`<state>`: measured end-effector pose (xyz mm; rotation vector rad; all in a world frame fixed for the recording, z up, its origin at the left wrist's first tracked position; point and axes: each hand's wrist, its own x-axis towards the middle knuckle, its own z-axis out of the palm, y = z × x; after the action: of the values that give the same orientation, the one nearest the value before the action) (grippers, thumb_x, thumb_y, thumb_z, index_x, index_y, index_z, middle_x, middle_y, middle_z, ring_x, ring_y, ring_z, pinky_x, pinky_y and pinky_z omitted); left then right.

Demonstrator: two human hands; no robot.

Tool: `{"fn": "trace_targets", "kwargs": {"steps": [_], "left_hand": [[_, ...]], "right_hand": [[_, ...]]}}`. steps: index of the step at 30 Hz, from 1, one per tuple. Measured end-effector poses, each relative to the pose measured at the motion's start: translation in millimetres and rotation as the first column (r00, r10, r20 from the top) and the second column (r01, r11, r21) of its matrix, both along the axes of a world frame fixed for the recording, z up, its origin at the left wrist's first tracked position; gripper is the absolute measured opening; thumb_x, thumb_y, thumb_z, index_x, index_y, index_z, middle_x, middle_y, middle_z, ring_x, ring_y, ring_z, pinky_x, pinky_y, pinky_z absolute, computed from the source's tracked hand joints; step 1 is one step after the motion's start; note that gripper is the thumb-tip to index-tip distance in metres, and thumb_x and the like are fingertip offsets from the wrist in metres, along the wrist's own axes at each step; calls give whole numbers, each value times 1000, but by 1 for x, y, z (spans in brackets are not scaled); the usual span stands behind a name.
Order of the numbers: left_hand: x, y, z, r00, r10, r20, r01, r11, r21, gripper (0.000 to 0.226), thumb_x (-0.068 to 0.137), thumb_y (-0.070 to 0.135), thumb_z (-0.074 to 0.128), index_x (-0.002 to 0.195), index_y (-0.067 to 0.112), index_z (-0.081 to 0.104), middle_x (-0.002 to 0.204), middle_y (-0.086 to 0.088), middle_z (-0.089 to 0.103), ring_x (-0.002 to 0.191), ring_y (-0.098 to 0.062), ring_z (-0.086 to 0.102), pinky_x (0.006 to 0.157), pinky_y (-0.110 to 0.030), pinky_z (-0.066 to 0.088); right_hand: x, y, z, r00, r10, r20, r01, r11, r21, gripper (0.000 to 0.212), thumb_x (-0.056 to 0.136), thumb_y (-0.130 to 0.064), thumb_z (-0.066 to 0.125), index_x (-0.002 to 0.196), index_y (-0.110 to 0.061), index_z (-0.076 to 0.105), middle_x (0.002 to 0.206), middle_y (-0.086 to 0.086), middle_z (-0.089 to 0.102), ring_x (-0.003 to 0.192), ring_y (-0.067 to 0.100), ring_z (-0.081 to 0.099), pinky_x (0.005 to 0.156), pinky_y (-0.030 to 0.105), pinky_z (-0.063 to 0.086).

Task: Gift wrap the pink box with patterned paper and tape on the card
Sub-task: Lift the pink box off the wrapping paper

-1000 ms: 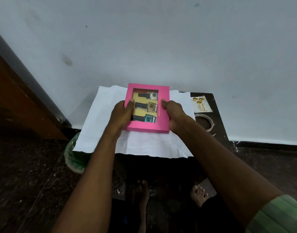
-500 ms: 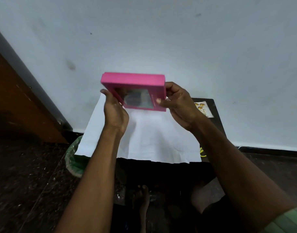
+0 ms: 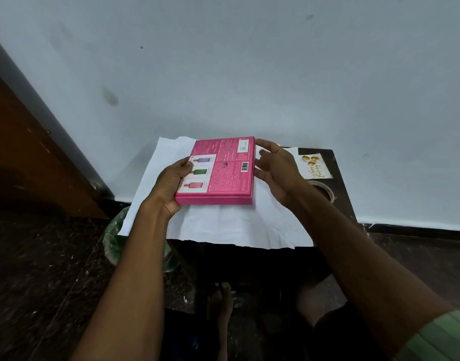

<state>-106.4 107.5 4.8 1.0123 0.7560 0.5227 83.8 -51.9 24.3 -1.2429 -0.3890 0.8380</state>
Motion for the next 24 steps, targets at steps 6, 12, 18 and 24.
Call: {"fn": "trace_targets", "kwargs": {"steps": [6, 12, 18, 24], "left_hand": [[11, -7, -6, 981, -20, -193, 64, 973, 223, 29, 111, 17, 53, 132, 27, 70, 117, -3, 81, 99, -26, 79, 83, -42, 63], [19, -17, -17, 948, 59, -313, 66, 925, 374, 20, 107, 15, 61, 113, 26, 77, 109, 0, 82, 90, -20, 80, 85, -42, 66], [28, -18, -21, 907, 184, -380, 17, 883, 469, 21, 104, 22, 62, 98, 30, 80, 99, 5, 81, 95, -23, 78, 94, -50, 63], [31, -20, -23, 867, 281, -411, -32, 855, 518, 16, 103, 22, 66, 96, 28, 80, 98, 6, 80, 93, -22, 76, 94, -48, 63]], "right_hand": [[-14, 2, -19, 964, 30, 265, 51, 954, -294, 26, 93, 1, 68, 109, -19, 67, 113, 4, 75, 99, 21, 74, 87, 40, 63], [-20, -2, -25, 949, 84, 305, 29, 937, -348, 26, 102, -2, 54, 112, -24, 65, 104, -9, 71, 96, 13, 69, 76, 29, 55], [-19, 1, -30, 884, 171, 434, 48, 892, -449, 23, 104, -13, 49, 122, -17, 64, 110, -5, 70, 97, 14, 68, 70, 26, 50], [-19, 6, -36, 824, 244, 512, 84, 840, -536, 25, 109, -19, 43, 129, -17, 57, 112, -2, 66, 93, 14, 64, 74, 29, 53]]}}
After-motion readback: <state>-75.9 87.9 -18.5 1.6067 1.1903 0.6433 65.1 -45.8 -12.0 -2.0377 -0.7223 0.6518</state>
